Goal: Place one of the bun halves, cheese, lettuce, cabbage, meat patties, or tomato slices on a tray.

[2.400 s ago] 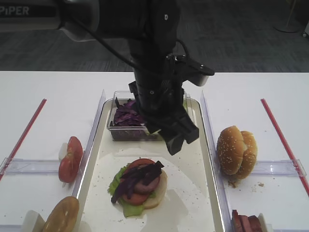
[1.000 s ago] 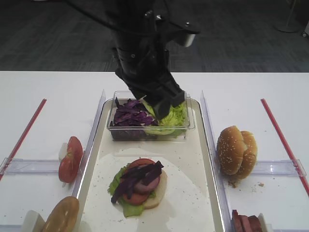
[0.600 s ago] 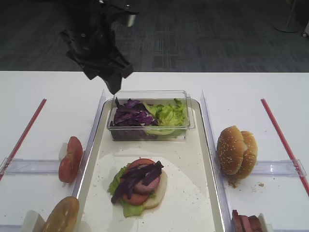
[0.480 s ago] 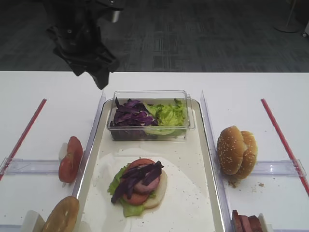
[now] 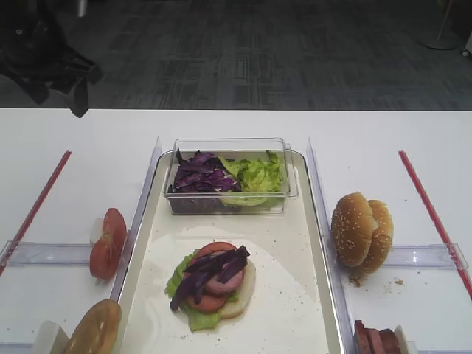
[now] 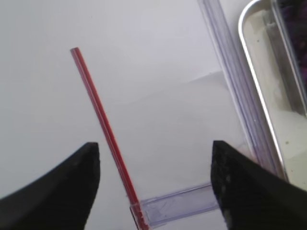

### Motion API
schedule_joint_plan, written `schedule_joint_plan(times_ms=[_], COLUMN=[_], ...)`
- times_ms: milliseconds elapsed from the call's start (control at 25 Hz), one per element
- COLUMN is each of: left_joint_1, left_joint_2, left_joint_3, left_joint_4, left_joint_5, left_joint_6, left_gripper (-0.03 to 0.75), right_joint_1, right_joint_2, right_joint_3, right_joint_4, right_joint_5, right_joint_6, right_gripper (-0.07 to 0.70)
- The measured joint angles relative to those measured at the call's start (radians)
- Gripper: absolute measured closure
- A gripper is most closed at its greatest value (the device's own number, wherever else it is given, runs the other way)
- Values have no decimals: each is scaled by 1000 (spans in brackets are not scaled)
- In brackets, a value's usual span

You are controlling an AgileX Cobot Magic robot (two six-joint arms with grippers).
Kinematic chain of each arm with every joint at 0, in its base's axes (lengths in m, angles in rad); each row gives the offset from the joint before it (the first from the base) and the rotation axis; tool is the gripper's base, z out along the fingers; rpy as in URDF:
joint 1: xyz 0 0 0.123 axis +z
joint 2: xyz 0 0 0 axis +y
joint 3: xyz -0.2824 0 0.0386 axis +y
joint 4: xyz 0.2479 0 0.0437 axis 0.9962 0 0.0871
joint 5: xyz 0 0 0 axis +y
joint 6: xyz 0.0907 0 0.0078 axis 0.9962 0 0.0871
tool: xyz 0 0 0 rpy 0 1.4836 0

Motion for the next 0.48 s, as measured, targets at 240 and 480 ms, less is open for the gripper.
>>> schedule_joint_plan(times_ms=[240, 480], left_joint_1=[96, 134], left_joint_2=[0, 6], left_joint_3=[0, 0], left_joint_4=[-28, -49], left_joint_5=[0, 0], left_joint_6=[0, 0], left_gripper=[263, 263], right_joint_1=[0, 0], right_joint_2=[0, 0], right_joint_3=[0, 0], right_joint_4=[0, 0], right_joint_5=[0, 0], right_joint_6=[0, 0], right_gripper=[123, 123])
